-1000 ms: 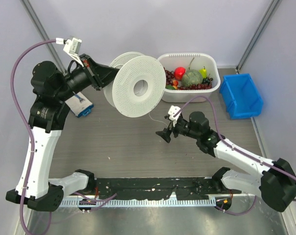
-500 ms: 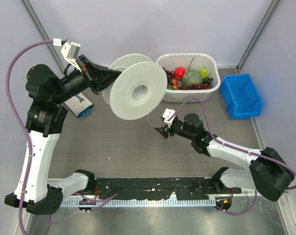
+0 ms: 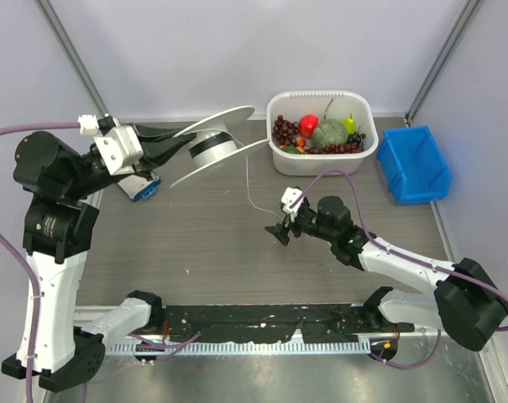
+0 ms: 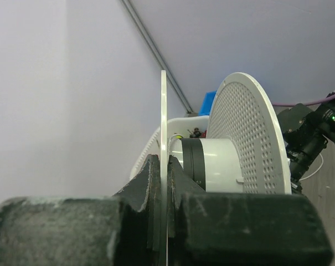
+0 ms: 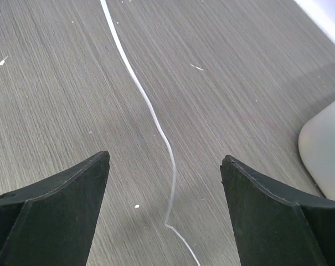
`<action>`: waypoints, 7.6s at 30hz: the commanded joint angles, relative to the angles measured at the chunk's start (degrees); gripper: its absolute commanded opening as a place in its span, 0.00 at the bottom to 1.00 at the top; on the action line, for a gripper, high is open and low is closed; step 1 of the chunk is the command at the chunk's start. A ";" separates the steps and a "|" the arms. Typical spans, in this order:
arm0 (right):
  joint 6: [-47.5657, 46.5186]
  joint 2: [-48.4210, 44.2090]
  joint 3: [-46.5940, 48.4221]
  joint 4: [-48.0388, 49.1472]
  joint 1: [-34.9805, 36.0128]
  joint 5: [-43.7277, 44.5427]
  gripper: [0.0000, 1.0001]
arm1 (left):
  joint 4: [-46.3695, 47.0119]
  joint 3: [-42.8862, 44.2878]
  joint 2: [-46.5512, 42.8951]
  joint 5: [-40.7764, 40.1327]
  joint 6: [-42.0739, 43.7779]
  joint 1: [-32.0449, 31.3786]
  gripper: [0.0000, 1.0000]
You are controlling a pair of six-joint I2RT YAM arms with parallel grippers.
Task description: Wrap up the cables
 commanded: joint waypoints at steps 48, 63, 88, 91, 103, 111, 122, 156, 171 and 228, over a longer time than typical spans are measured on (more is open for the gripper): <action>4.31 12.94 9.84 3.47 9.46 0.75 0.01 | 17.33 2.09 3.17 -19.94 -18.08 0.17 0.00; 5.98 18.49 30.59 -5.74 16.94 3.39 0.01 | 18.21 -6.35 0.98 -23.28 -16.07 0.08 0.00; -0.34 1.26 40.52 -24.20 12.48 13.76 0.01 | 13.74 -17.00 -2.98 -17.14 -0.95 -2.47 0.00; -0.61 0.29 41.67 -25.53 9.31 13.50 0.01 | 12.60 -17.26 -3.24 -16.17 -1.56 -2.47 0.00; -2.72 -2.44 47.91 -28.70 6.22 7.96 0.00 | 9.17 -18.31 -2.36 -15.46 -1.30 -3.61 0.00; -2.98 0.63 53.71 -28.70 6.13 10.14 0.01 | 6.35 -21.04 -3.42 -15.55 -0.59 -5.63 0.00; -1.66 7.14 56.61 -28.35 -7.13 7.17 0.01 | 3.63 -23.24 -5.53 -10.01 -1.38 -7.21 0.00; -0.96 9.69 34.38 -26.94 -23.66 -2.58 0.01 | 12.58 -12.96 -2.37 -9.40 -19.75 -7.21 0.00; 16.97 8.03 24.01 -19.65 -19.97 -12.70 0.47 | 13.03 -4.97 2.29 -14.67 -19.24 -7.21 0.00; -6.93 23.31 5.98 35.46 4.29 -2.50 0.64 | 13.64 5.68 8.80 -18.19 -14.83 -7.21 0.00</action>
